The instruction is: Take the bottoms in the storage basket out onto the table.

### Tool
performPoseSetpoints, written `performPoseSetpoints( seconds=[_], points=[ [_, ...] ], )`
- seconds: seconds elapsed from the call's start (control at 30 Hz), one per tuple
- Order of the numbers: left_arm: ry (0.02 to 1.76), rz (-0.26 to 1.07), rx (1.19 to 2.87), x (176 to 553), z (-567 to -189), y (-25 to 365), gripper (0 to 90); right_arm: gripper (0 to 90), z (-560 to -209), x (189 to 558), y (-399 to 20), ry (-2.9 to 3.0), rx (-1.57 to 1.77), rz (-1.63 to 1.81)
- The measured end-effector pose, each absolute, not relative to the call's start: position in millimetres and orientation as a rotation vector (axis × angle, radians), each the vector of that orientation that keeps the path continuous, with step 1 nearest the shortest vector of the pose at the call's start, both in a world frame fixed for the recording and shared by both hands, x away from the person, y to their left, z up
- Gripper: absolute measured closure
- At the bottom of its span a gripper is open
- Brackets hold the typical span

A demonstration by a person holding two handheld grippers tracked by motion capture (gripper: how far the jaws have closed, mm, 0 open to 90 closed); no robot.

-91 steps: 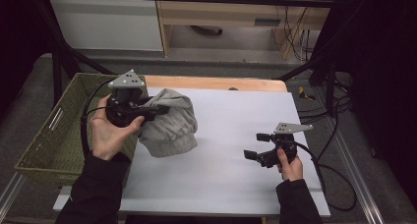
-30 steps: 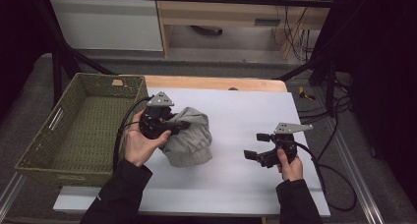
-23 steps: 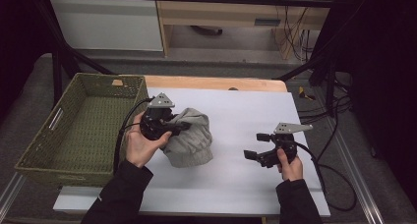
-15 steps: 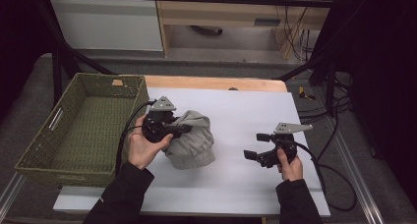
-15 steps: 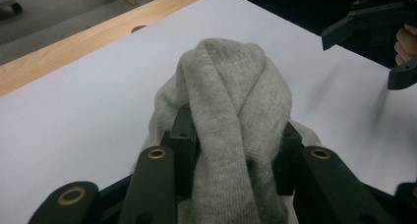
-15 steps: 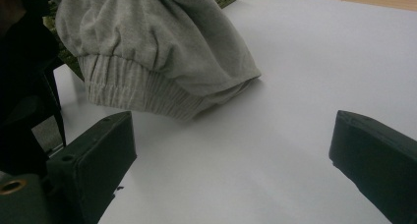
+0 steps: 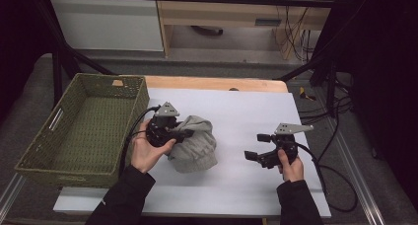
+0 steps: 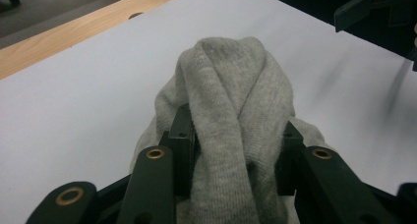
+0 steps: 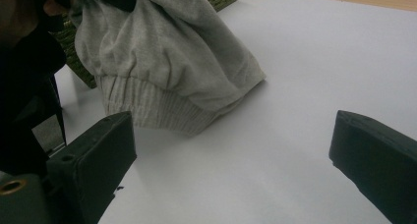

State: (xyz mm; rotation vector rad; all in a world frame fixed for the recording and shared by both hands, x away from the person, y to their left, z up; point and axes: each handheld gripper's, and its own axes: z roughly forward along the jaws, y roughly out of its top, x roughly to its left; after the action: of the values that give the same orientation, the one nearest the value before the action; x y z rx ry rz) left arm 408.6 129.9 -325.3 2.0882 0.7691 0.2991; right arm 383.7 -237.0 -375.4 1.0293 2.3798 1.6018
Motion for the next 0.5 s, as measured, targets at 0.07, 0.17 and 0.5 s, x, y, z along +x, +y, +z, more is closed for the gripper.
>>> performPoseSetpoints(
  seconds=[0.07,0.17,0.5],
  points=[
    [0.770,0.298,2.096,409,-328,129,62.8,4.0,-375,384,-237,2.379,1.033,1.601],
    [0.768,0.293,2.101,408,-331,127,62.6,4.0,-375,384,-237,2.379,1.031,1.603],
    [0.767,0.289,2.111,408,-344,125,61.9,4.0,-375,384,-237,2.376,1.031,1.604]
  ],
)
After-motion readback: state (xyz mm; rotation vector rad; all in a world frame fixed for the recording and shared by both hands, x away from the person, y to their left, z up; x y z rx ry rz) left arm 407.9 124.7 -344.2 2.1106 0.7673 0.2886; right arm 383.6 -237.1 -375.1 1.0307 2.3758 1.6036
